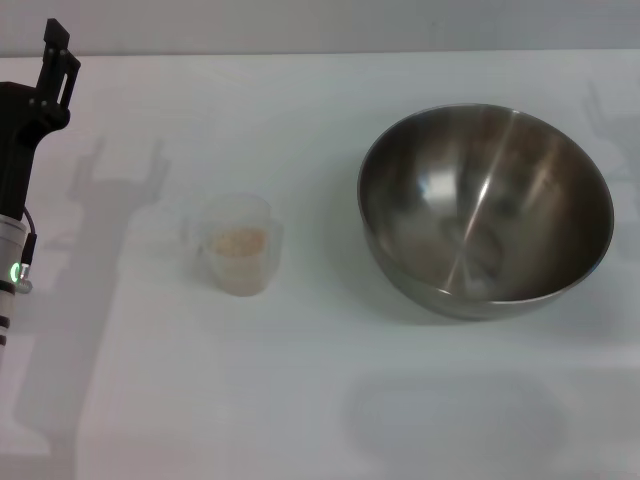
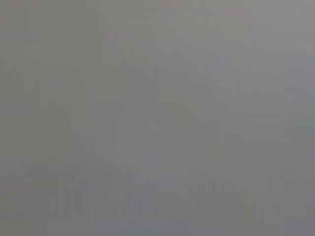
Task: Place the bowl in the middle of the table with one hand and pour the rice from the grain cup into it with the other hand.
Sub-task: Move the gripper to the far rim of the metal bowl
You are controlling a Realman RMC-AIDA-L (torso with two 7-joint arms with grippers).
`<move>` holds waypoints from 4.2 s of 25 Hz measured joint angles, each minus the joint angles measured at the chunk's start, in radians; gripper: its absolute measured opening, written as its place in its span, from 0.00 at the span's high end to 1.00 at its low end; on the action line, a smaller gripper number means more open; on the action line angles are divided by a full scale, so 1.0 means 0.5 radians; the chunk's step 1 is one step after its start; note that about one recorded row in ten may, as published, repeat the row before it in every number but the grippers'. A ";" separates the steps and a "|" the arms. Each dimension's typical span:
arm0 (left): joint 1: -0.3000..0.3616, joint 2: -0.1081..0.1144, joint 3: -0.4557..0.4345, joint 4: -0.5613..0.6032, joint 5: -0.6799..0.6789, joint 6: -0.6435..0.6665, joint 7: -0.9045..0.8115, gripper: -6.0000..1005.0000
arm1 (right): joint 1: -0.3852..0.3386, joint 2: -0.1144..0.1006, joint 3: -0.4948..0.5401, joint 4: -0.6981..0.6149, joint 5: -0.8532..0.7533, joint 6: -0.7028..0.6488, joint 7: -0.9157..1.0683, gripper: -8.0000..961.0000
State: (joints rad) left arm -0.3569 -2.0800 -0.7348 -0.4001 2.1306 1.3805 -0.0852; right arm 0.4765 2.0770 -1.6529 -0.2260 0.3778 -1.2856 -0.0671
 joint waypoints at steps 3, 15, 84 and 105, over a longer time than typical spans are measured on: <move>-0.001 0.000 0.000 0.000 0.000 0.000 0.000 0.25 | -0.003 0.000 0.000 -0.006 -0.001 -0.008 -0.088 0.29; -0.001 0.000 0.000 0.005 0.000 0.000 -0.004 0.25 | -0.032 0.007 -0.011 -0.020 -0.001 -0.076 -0.453 0.29; -0.007 0.012 -0.056 0.066 -0.012 0.057 -0.014 0.25 | 0.468 -0.094 1.058 -1.834 -0.042 5.473 -0.666 0.39; -0.010 0.012 -0.071 0.070 -0.012 0.065 -0.014 0.25 | 0.491 -0.086 1.051 -1.734 -0.056 5.368 -0.751 0.92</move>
State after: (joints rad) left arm -0.3620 -2.0739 -0.7705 -0.3650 2.1245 1.4131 -0.0920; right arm 0.7218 2.0343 -1.1273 -1.0932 0.3496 1.3984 -0.4428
